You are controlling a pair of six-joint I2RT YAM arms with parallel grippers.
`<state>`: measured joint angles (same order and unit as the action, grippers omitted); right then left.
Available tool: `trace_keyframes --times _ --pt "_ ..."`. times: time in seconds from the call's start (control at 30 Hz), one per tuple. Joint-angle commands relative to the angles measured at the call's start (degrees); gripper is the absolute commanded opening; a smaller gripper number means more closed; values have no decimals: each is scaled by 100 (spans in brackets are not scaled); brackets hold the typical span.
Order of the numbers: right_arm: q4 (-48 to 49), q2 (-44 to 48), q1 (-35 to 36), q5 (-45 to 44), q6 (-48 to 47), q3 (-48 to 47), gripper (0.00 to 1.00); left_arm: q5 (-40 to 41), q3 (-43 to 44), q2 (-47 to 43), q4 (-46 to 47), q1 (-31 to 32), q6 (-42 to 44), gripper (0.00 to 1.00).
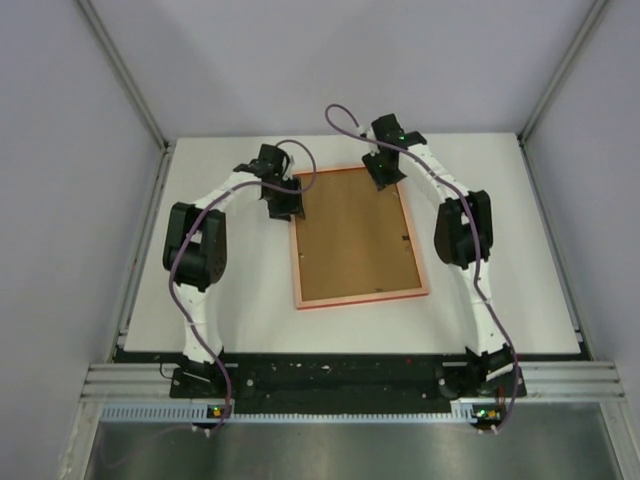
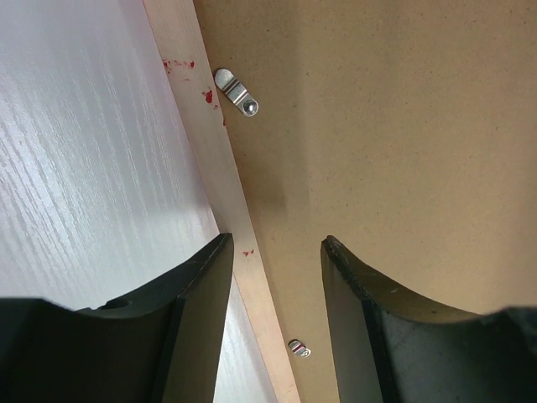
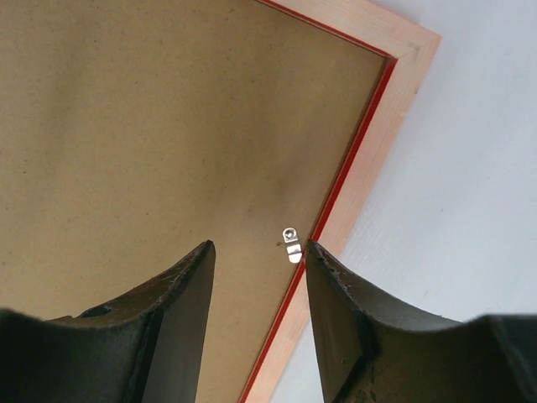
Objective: Take the photo out of the frame
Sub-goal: Adjust the photo frame at the center of the board.
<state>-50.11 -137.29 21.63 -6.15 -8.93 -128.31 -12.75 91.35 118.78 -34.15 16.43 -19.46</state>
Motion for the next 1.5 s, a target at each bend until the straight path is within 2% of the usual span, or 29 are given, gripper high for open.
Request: trace_keyframes --times 0.0,0.37,0.6,0.87,1.27,1.37,1.47 --pt "150 -210 -1 140 93 -256 47 168 137 189 110 1 39 52" --pt "229 -430 8 167 163 -291 46 598 59 40 119 -8 22 52" --pt "256 -474 8 18 172 -309 46 493 -240 -443 497 -8 -57 52" --pt "256 -237 17 334 278 -238 46 546 -249 -575 532 1 -31 52" --pt "256 -166 17 53 199 -177 46 933 23 39 313 98 109 52" --pt "256 -105 17 97 207 -159 46 924 102 171 269 106 92 50" --pt "256 -43 17 44 216 -159 46 950 181 242 242 115 92 38"
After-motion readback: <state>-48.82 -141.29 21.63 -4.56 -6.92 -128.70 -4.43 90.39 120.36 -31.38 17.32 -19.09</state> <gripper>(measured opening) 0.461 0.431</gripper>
